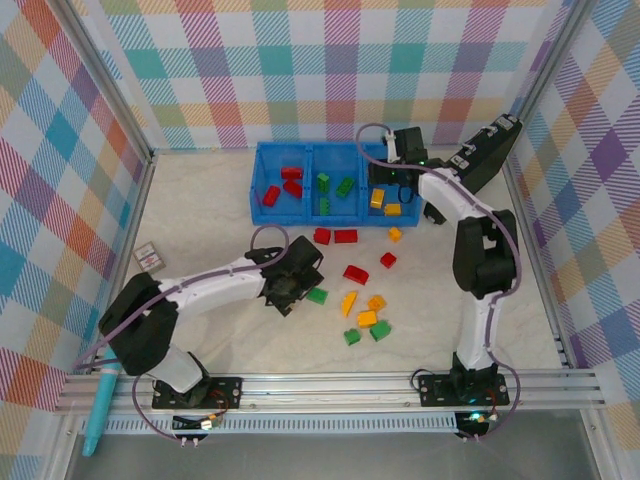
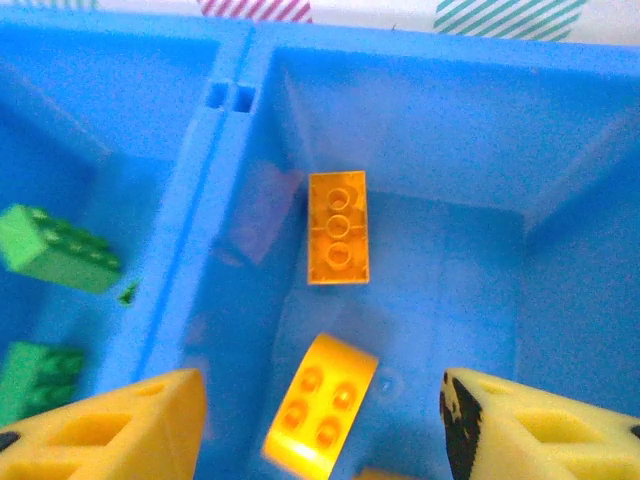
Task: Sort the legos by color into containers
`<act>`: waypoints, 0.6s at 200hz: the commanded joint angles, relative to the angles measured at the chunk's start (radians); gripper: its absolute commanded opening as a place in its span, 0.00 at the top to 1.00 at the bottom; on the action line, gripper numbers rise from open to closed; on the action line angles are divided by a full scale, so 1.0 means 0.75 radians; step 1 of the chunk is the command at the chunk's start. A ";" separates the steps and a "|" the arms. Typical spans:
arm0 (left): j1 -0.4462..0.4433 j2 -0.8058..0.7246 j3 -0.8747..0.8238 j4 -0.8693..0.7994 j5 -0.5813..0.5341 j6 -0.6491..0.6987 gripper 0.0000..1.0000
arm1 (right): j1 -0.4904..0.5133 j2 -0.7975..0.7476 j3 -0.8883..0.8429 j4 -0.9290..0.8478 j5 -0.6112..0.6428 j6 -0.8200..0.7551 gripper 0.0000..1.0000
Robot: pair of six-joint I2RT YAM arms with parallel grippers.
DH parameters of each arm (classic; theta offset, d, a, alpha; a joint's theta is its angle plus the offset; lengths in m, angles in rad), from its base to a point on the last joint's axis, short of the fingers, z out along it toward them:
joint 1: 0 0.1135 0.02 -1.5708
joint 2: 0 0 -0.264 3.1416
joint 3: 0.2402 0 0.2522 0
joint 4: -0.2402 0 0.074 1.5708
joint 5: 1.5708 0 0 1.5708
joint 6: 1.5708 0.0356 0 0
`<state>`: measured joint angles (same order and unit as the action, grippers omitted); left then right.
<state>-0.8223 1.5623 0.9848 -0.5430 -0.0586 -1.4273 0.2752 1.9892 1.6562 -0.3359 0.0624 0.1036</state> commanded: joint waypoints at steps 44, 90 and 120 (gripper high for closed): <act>0.002 0.154 0.066 0.115 -0.013 -0.121 0.21 | 0.007 -0.307 -0.340 -0.092 -0.117 0.326 0.37; -0.019 0.206 0.051 0.148 0.014 -0.172 0.27 | 0.009 -0.430 -0.462 -0.166 -0.096 0.327 0.37; -0.031 0.259 0.053 0.175 0.046 -0.189 0.38 | 0.009 -0.483 -0.533 -0.144 -0.145 0.363 0.36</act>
<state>-0.8330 1.7199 1.0245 -0.4282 -0.0502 -1.5383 0.2752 1.6852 1.2839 -0.4393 -0.0135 0.3378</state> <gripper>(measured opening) 0.639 0.641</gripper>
